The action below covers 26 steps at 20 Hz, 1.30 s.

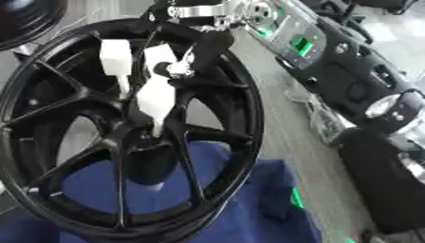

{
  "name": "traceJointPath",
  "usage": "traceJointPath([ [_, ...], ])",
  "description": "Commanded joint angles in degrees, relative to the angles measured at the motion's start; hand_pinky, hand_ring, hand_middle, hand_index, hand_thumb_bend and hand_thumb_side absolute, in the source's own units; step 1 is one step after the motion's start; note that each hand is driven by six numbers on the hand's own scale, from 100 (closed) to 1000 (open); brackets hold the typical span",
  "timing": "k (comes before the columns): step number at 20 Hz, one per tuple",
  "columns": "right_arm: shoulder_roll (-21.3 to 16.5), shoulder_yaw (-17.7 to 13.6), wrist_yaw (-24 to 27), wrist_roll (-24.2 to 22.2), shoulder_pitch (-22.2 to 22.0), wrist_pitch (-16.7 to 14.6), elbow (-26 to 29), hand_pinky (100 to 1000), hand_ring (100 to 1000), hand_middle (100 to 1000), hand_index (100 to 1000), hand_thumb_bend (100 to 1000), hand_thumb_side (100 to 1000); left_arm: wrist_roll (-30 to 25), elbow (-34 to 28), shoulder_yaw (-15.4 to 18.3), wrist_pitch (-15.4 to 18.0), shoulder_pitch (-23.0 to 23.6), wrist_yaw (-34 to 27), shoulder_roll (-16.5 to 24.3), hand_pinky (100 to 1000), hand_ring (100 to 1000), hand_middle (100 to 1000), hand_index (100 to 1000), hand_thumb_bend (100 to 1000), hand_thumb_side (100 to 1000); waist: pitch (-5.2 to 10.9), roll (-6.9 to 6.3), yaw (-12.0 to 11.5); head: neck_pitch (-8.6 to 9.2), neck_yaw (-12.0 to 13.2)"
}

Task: Pull the pin out of the wheel hub.

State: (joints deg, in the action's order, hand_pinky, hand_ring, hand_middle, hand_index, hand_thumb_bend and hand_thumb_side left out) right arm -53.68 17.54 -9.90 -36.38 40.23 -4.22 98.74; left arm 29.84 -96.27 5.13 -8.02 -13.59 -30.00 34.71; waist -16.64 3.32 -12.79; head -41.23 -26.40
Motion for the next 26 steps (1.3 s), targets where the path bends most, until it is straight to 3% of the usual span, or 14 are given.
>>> traceJointPath([
  [1, -1.1, -0.5, -0.7, -0.5, 0.4, -0.5, -0.4, 1000, 918, 893, 940, 254, 493, 0.3, -0.6, 1.0, 0.1, -0.1, 0.1, 1.2, 468, 696, 639, 676, 100, 774, 0.56, -0.26, -0.2, 0.28, -0.2],
  [12, -0.8, -0.4, -1.7, -1.8, 0.0, -1.5, -1.4, 1000, 915, 887, 936, 258, 488, 0.6, -1.0, 1.1, 0.2, 0.2, 0.2, 0.9, 469, 696, 639, 676, 100, 777, -0.11, -0.16, -0.7, 0.45, -0.3],
  [26, -0.7, -0.7, -2.2, -0.5, -0.1, -1.0, -3.1, 1000, 896, 866, 931, 196, 458, 0.2, -0.8, 0.8, -0.2, 0.3, 0.3, 0.6, 471, 697, 639, 675, 100, 779, -0.81, 0.01, -1.2, 1.20, -1.5],
])
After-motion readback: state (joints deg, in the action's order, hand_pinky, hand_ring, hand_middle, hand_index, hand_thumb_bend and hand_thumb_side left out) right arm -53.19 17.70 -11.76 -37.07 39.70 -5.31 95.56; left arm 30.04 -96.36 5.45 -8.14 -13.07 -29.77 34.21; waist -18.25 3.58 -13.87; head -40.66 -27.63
